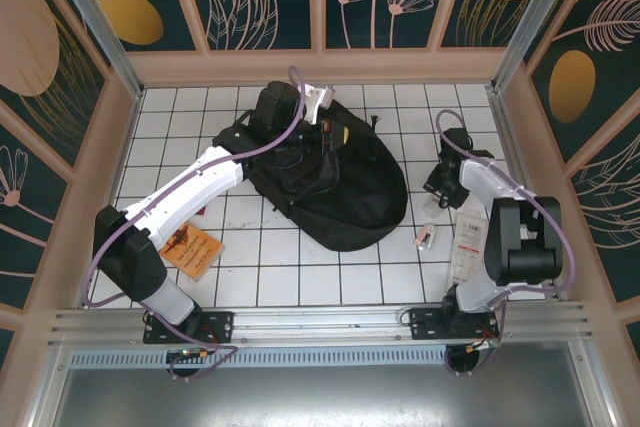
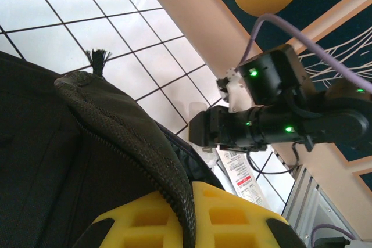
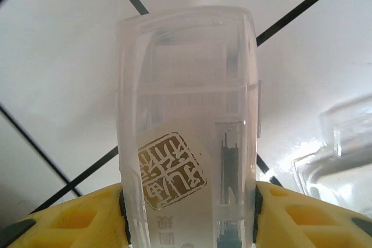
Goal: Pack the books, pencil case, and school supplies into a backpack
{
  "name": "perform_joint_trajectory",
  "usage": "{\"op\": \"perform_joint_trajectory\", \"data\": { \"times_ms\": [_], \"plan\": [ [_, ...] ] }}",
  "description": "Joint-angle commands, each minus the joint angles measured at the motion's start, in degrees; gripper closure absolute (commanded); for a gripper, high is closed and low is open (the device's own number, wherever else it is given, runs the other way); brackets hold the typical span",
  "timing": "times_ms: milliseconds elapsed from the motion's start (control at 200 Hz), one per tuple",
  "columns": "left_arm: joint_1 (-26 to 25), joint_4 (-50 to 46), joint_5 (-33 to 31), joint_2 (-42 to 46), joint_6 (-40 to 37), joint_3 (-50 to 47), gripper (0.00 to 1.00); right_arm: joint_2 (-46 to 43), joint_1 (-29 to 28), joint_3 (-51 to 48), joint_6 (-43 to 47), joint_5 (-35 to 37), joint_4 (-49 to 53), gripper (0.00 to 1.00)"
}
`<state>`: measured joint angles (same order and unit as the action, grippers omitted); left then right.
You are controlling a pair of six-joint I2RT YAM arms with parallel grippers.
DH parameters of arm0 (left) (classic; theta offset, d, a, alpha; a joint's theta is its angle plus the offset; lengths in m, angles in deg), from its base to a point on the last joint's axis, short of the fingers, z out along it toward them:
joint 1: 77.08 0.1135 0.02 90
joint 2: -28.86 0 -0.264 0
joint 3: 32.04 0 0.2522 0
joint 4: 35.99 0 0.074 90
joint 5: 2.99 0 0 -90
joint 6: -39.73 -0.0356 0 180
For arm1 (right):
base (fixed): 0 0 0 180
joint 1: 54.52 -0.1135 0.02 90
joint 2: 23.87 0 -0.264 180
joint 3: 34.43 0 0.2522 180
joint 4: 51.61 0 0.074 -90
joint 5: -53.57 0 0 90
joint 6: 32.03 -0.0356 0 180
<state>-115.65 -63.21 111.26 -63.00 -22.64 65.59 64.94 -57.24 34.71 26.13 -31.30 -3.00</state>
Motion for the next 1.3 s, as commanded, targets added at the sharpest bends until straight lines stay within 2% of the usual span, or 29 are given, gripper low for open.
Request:
{"op": "perform_joint_trajectory", "data": {
  "times_ms": [0, 150, 275, 385, 505, 701, 916, 1176, 1296],
  "plan": [
    [0.11, 5.1, 1.35, 2.65, -0.22, 0.11, 1.0, -4.91, -0.09, 2.81, -0.42, 0.96, 5.34, 0.48],
    [0.05, 4.97, 0.95, 2.3, -0.3, 0.4, 1.0, -10.99, -2.18, 7.87, -0.54, -1.61, 10.42, 0.48],
    [0.07, 4.93, 0.73, 1.64, -0.24, 0.91, 1.0, -12.52, -8.2, 16.21, -1.51, -0.74, 16.73, 0.48],
    [0.07, 4.41, 0.89, 0.67, -0.13, 2.21, 1.0, -12.62, -13.25, 21.64, -3.67, -3.41, 18.91, 0.48],
    [0.03, 4.02, 0.55, 0.2, 0.52, 4.29, 1.0, -12.61, -17.68, 22.24, -6.84, -8.65, 16.6, 0.48],
    [0.09, 4.63, 0.85, -0.74, 3.36, 7.63, 1.0, -12.54, -24.24, 17.14, -11.84, -14.01, 9.0, 0.48],
    [0.08, 7.98, 6.18, -2.4, 8.66, 9.64, 1.0, -11.3, -25.54, 13.43, -14.88, -18.29, 0.66, 0.48],
    [-0.16, 14.85, 9.03, -3.02, 15.57, 9.94, 1.0, -2.91, -25.32, 19.01, -18.49, -18.37, -0.46, 0.47],
    [-0.54, 15.28, 8.98, -2.92, 16.06, 11.29, 1.0, 1.23, -25.34, 23.31, -19.01, -18.66, -0.25, 0.45]
  ]
}}
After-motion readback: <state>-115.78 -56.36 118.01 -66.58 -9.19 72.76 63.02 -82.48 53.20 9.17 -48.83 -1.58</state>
